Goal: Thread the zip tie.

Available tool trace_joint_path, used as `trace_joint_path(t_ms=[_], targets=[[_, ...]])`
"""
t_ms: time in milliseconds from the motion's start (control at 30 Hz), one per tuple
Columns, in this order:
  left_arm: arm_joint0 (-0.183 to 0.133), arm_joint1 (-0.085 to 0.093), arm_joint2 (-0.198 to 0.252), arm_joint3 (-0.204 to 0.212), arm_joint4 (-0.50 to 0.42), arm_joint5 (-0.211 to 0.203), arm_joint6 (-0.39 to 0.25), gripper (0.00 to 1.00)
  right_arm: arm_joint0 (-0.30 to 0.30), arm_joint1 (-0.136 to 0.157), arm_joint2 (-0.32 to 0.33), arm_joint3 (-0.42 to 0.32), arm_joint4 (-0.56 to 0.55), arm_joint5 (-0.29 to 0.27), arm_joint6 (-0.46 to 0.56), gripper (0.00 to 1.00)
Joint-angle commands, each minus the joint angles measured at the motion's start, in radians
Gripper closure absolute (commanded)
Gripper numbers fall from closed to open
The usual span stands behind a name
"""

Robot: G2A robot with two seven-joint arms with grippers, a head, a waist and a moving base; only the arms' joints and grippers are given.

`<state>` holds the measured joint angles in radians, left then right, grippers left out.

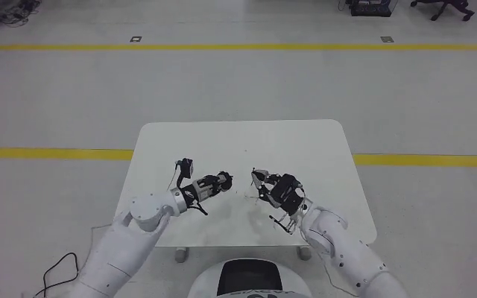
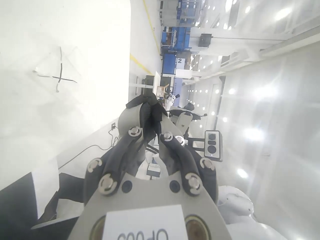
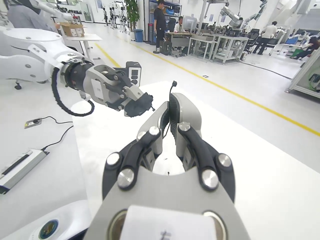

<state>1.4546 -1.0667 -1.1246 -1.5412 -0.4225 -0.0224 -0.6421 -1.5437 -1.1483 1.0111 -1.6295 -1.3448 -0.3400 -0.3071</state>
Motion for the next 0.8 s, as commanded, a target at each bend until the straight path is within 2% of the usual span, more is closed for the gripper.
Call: trace_joint_path(t_ms=[0, 100, 400, 433, 533, 767], targets=[[-0.002, 0.000, 0.003, 0.000, -0.004, -0.001, 0.000, 1.00, 0.013, 0.008, -0.019, 0.007, 0.024, 0.000, -0.009, 1.00], [-0.003, 0.000, 0.006, -0.005, -0.002, -0.015, -0.007, 1.00, 0.030, 0.020, -0.037, 0.015, 0.041, 0.000, -0.016, 1.00], [-0.003, 0.000, 0.006, -0.005, -0.002, -0.015, -0.007, 1.00, 0.030, 0.020, -0.037, 0.015, 0.041, 0.000, -0.016, 1.00], [-0.002, -0.001, 0.008, -0.006, -0.002, -0.017, 0.008, 1.00, 0.030, 0.020, -0.036, 0.014, 0.043, 0.004, -0.016, 1.00], [0.007, -0.002, 0.014, -0.010, -0.002, -0.027, 0.026, 1.00, 0.031, 0.013, -0.038, 0.026, 0.054, 0.053, -0.036, 1.00], [0.030, -0.002, 0.026, -0.024, 0.053, -0.077, 0.080, 1.00, 0.069, -0.012, -0.090, 0.080, 0.076, 0.093, -0.091, 1.00]])
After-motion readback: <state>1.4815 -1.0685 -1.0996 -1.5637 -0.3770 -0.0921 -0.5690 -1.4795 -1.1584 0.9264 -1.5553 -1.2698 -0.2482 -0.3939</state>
